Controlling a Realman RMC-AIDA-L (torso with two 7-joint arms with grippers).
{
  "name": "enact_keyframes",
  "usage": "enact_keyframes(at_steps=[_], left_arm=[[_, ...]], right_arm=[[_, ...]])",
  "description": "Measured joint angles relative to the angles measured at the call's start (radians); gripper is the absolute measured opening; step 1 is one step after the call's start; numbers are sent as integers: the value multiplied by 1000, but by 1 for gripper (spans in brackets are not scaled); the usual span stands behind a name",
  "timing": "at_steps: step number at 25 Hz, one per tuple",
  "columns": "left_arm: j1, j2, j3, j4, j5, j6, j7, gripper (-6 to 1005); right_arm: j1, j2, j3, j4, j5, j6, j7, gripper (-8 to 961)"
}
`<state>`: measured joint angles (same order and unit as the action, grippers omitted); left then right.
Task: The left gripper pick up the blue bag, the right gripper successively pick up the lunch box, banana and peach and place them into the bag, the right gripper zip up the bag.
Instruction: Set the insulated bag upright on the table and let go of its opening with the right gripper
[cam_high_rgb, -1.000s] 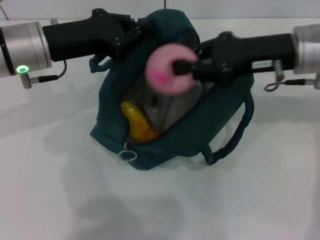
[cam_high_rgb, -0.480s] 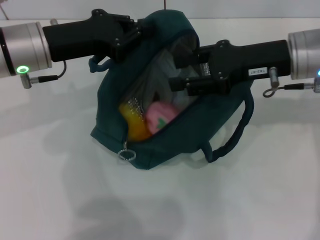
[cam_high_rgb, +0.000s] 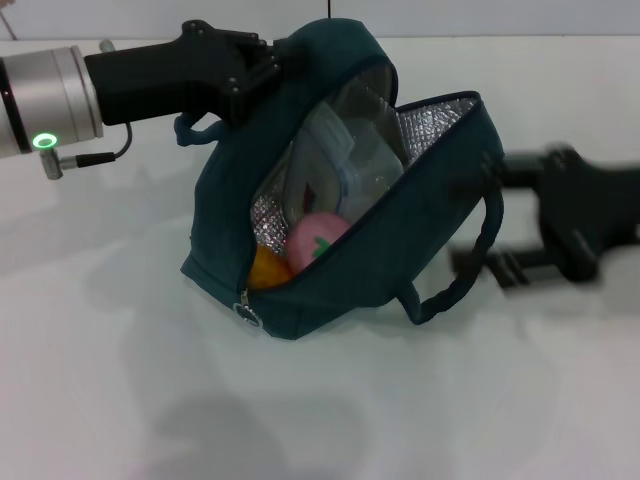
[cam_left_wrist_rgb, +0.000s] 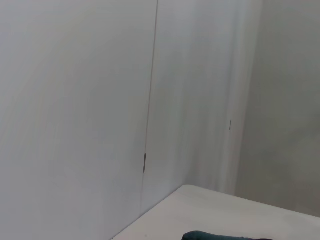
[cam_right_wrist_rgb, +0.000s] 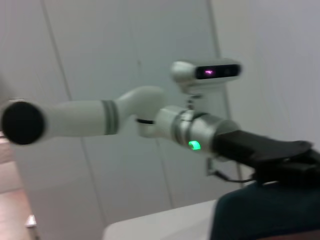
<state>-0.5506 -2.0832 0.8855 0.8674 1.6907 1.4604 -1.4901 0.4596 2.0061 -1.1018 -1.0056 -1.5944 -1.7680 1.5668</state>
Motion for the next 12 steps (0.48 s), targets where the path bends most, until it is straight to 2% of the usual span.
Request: enact_keyframes(at_steps=[3,6,9,12], left_arm=[[0,0,-1,-1,0,-1,1,54],[0,0,-1,-1,0,-2,1,54],[0,0,3,-1,0,-2,2,54],[0,-1,4,-1,-1,-2,2,54]], right_arm=[[-51,-13,7,9,-23,-67,-24,743],[-65,-14,9,42,-80,-53,-25,736],[-47,-5,4,112,-133,-1,-23,734],[9,4,-22,208,-169,69,-26,731]])
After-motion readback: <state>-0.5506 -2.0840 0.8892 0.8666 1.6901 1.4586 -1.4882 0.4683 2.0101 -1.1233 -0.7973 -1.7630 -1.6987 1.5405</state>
